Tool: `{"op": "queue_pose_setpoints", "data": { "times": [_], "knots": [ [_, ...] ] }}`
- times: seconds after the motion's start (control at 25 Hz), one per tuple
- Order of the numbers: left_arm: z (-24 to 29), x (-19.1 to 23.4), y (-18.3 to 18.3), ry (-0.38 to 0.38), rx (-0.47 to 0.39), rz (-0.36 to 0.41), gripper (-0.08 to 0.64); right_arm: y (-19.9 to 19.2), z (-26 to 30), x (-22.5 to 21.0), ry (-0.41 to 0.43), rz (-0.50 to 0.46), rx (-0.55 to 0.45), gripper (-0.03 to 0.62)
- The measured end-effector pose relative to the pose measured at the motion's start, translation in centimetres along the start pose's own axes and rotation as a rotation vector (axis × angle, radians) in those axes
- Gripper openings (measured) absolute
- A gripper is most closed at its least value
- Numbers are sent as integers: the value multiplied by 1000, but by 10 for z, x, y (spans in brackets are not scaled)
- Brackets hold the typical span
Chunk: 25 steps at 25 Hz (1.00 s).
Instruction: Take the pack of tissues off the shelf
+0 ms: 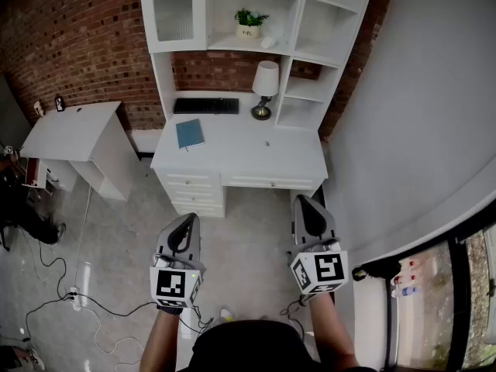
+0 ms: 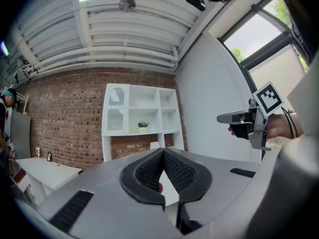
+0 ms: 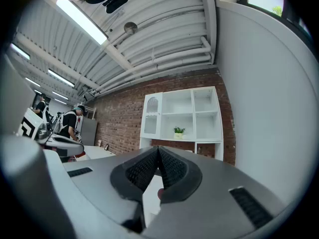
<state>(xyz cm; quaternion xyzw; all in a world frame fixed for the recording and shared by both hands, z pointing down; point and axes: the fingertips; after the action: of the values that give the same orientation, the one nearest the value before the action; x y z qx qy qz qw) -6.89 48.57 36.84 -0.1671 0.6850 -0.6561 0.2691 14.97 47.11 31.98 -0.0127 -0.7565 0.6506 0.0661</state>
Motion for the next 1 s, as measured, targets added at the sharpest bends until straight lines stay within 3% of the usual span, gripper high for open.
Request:
{"op": "queue_pose_setpoints", "data": {
  "times": [0.24, 0.44, 0.68, 1.0],
  "knots": [
    [18, -66, 21, -28, 1, -12, 5, 13, -41, -38, 56, 11, -17, 2],
    [30, -104, 31, -41, 11, 21, 5, 11, -67, -78, 20, 4, -36, 3],
    [18, -101, 36, -18, 14, 38, 5, 7, -73, -88, 3, 38, -33, 3],
    [18, -86, 42, 5, -13, 29, 5, 17, -63, -78, 27, -8, -56, 3]
  ]
}}
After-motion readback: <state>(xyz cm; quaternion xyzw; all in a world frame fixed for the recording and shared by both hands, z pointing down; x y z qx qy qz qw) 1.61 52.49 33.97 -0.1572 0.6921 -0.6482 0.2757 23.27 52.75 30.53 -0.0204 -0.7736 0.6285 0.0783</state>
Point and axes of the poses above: the fingertips, and each gripper's own axes: z forward along the fingers, x to its left, y out of its top, and after that the axes turned 12 degrees about -y, right-handed
